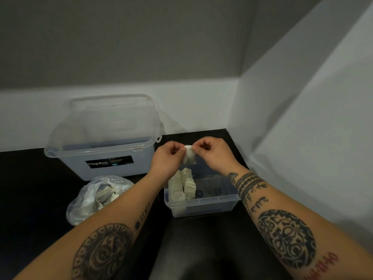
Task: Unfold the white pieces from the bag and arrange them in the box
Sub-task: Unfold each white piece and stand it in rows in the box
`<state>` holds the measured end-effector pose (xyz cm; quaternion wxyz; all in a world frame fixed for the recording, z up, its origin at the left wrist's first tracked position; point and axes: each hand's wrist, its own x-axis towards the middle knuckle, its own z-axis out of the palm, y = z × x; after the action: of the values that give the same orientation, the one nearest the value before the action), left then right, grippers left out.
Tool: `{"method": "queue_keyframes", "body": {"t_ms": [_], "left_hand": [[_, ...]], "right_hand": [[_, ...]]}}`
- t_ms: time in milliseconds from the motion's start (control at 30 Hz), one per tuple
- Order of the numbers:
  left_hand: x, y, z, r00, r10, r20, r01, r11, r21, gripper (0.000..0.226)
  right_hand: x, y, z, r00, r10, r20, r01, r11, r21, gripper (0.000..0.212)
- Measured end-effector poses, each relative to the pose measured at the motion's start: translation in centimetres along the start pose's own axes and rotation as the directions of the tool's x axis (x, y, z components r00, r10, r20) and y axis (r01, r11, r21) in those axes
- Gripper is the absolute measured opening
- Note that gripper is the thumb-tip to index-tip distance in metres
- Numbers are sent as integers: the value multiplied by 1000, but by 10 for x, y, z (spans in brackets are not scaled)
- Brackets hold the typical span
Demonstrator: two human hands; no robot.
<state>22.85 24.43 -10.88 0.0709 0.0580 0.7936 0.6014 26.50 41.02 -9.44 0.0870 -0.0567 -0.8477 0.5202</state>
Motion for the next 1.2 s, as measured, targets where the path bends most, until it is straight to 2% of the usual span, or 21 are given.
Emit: {"method": "queue_keyframes", "body": {"t_ms": [200,300,433,500,600,667,800,1067,1200], "left_hand": [[-2,2,3,1000,-10,4,10,998,63,8],[-2,2,1,999,-26,19,25,999,45,6],[-3,-4,-6,999,-13,30,10,994,110,8],[-2,-9,-11,999,15,-31,-11,989,146,14],[-3,-18,-17,995,38,-87,-18,974,227,21],[-4,-24,-18,992,73,-102,-40,955,294,21],[-6,-36,-17,990,79,-114,-25,910,414,24],[-5,-41,-18,993,38,-114,12,913,407,30],[-4,-40,-20,993,23,-116,24,921,388,31]], "right_hand": [[-3,-2,4,1000,31,1,-31,999,-39,6],[-8,0,4,994,50,101,-48,998,-29,15],[-11,9,5,982,106,157,-86,988,-131,8],[-12,13,6,947,212,242,-164,965,-206,8],[-16,19,11,831,408,377,-229,870,-436,10],[-17,25,17,784,490,380,-286,829,-480,13],[-14,36,31,740,563,368,-336,783,-524,13],[-9,39,48,752,570,330,-355,773,-526,20],[-8,38,47,763,549,341,-278,756,-593,30]]}}
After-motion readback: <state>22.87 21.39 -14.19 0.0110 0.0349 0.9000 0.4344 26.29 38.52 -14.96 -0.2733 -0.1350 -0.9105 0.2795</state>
